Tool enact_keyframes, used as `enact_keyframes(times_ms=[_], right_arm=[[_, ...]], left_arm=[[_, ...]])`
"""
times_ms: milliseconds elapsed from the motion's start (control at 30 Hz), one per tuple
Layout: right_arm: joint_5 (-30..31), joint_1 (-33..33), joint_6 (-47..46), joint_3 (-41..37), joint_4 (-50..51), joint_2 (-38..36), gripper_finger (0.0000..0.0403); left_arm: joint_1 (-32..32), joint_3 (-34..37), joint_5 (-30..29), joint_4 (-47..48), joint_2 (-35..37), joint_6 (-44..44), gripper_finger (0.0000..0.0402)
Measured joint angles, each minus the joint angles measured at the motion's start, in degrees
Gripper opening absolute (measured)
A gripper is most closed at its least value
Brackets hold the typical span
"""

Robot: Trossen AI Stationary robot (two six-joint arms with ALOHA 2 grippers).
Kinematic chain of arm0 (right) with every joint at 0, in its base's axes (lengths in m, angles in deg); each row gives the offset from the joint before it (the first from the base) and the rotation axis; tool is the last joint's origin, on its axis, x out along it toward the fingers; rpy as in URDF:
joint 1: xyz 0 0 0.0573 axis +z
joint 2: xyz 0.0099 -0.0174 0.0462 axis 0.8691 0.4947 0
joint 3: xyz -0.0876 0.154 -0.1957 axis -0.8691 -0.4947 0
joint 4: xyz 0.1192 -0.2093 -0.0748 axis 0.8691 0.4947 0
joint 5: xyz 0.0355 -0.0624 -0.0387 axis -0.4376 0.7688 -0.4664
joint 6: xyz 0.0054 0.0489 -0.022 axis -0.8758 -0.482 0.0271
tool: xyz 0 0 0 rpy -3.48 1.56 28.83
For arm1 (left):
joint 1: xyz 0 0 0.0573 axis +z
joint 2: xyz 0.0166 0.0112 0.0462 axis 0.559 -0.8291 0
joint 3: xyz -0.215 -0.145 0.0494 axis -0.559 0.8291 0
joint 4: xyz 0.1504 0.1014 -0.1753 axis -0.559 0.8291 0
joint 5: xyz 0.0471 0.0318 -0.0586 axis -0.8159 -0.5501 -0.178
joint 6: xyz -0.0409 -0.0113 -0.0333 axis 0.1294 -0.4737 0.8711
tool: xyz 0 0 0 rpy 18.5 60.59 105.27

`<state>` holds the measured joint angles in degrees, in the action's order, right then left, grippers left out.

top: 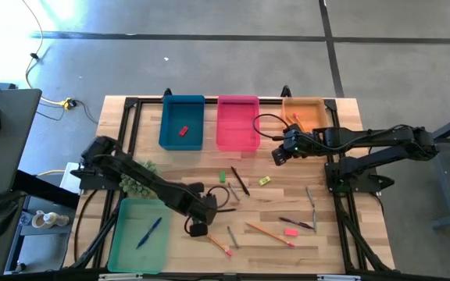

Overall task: Sort crayons/erasers/pens/pencils in bins
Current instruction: Put the left black pen into the transparent blue bin

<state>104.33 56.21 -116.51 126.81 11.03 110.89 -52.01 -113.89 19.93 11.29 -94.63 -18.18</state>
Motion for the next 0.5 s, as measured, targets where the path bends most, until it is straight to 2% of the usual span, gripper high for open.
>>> enact_keyframes(times_ms=[500], right_arm=[[0.01, 0.00, 2.51, 0.00, 0.13, 0.00, 0.0118]], left_arm=[[-2.17, -0.01, -2.40, 5.27, 7.34, 6.74, 0.0010]])
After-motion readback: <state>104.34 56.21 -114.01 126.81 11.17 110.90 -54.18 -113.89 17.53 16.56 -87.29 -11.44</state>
